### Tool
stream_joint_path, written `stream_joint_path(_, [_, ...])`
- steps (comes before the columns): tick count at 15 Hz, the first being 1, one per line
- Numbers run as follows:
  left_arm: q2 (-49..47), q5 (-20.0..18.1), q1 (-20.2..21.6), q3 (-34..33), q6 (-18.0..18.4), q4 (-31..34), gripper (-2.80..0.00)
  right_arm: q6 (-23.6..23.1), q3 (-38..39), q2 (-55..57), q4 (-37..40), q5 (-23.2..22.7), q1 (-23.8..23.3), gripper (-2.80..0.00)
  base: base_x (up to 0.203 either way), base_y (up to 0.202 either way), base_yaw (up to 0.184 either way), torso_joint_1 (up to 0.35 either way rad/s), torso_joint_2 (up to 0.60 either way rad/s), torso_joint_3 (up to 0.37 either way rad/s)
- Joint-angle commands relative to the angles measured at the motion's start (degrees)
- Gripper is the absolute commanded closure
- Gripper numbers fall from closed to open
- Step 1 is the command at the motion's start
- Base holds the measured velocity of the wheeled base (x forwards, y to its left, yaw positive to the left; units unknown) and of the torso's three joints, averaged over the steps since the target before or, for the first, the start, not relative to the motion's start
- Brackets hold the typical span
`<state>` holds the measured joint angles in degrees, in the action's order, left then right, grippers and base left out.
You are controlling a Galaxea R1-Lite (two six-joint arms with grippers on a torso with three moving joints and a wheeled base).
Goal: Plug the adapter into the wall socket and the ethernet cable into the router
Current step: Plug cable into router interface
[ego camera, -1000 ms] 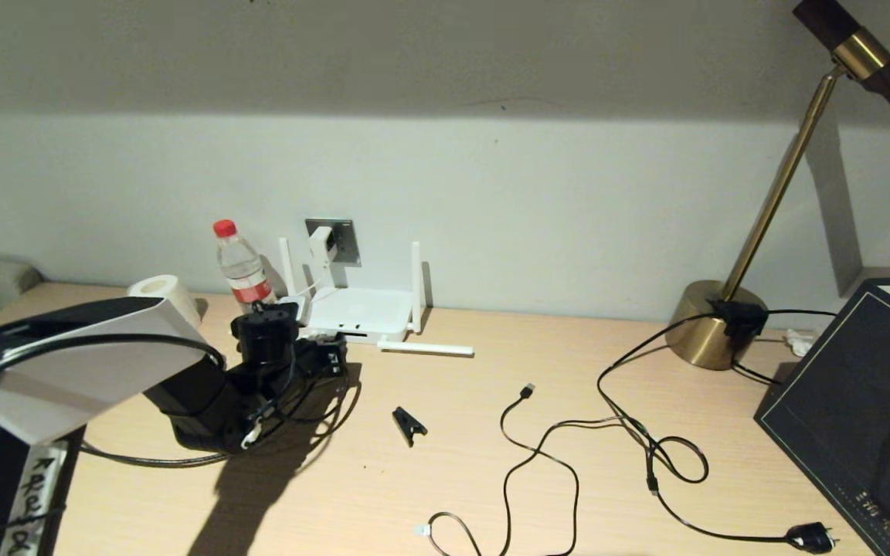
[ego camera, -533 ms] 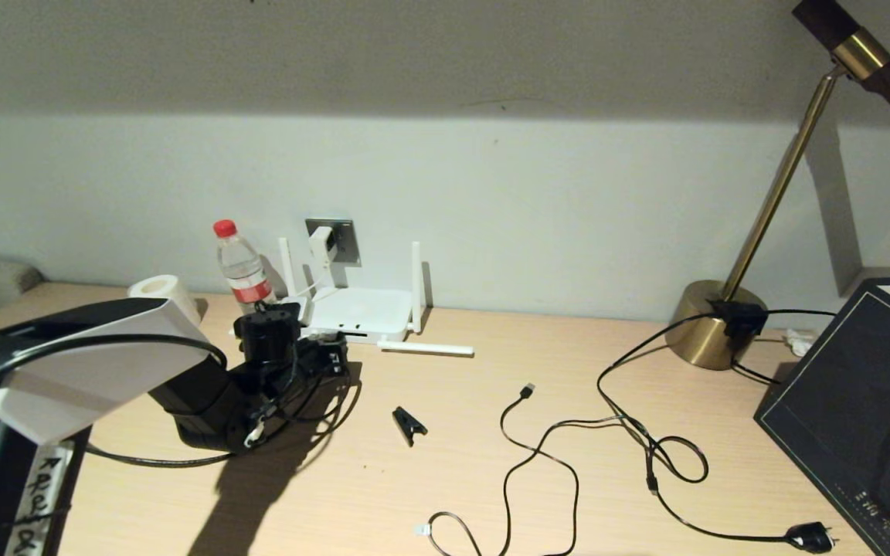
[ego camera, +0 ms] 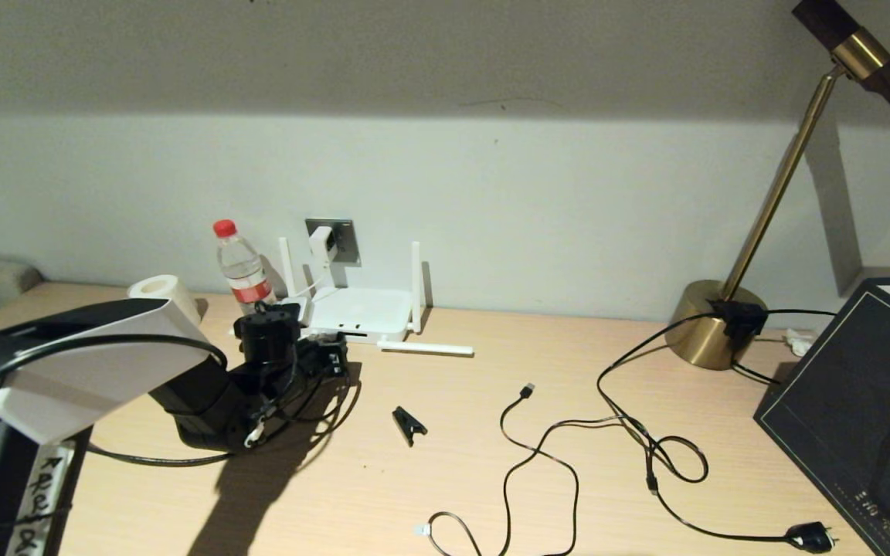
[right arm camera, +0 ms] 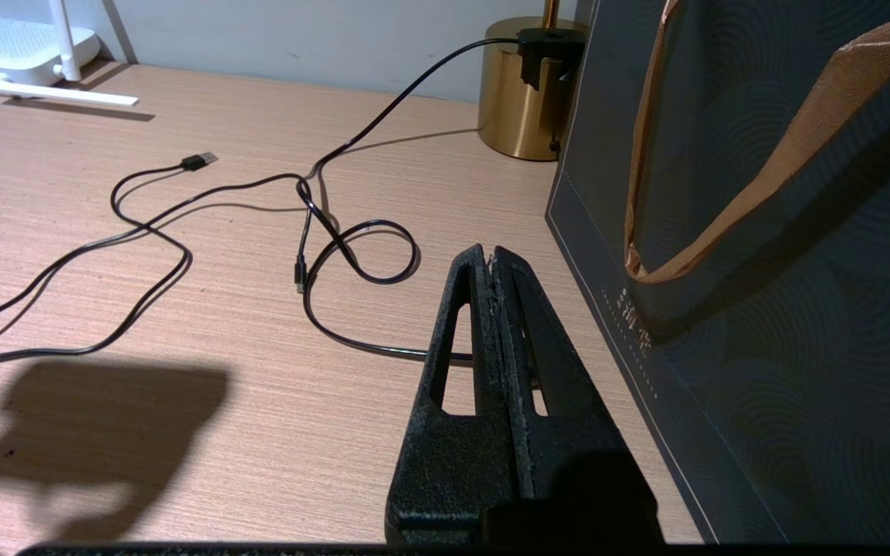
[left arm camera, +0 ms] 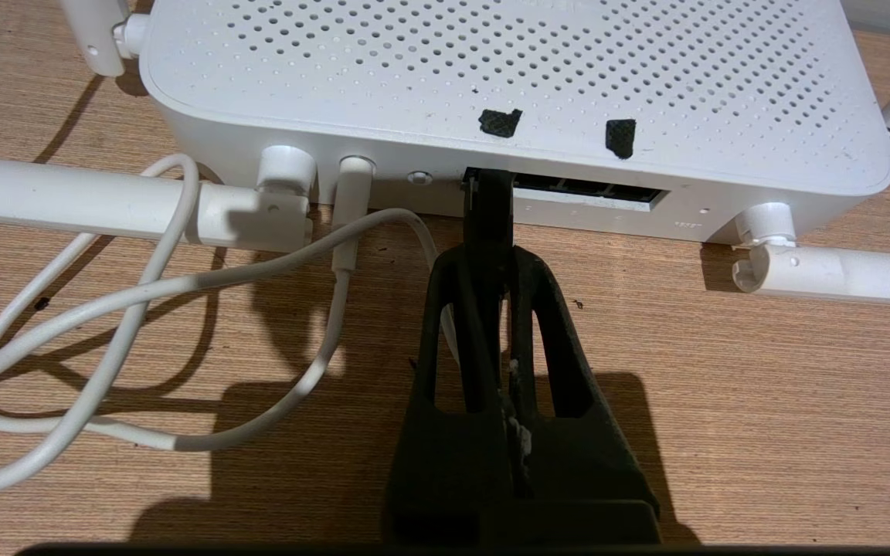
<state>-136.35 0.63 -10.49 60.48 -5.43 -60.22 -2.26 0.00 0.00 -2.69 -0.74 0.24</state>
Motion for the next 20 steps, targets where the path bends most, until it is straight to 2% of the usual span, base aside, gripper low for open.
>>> stream_joint_path(1, [0.01, -0.01, 0.32, -0.01, -0.05, -0.27, 0.0, -0.03, 0.92, 0.09, -0.03, -0.05, 0.02, 0.0, 0.0, 0.0, 0.0, 0.0, 0.0, 0.0])
stream_joint_path(17, [0.65, -0.27, 0.64, 0.96, 0.95, -0.16, 0.0, -0.03, 0.88, 0.09, -0.03, -0.05, 0.02, 0.0, 0.0, 0.0, 0.0, 0.0, 0.0, 0.0])
stream_joint_path(20, [0.82, -0.27, 0.64, 1.05, 1.3, 1.6, 0.0, -0.03, 0.88, 0.09, -0.03, -0.05, 0.02, 0.0, 0.0, 0.0, 0.0, 0.0, 0.0, 0.0])
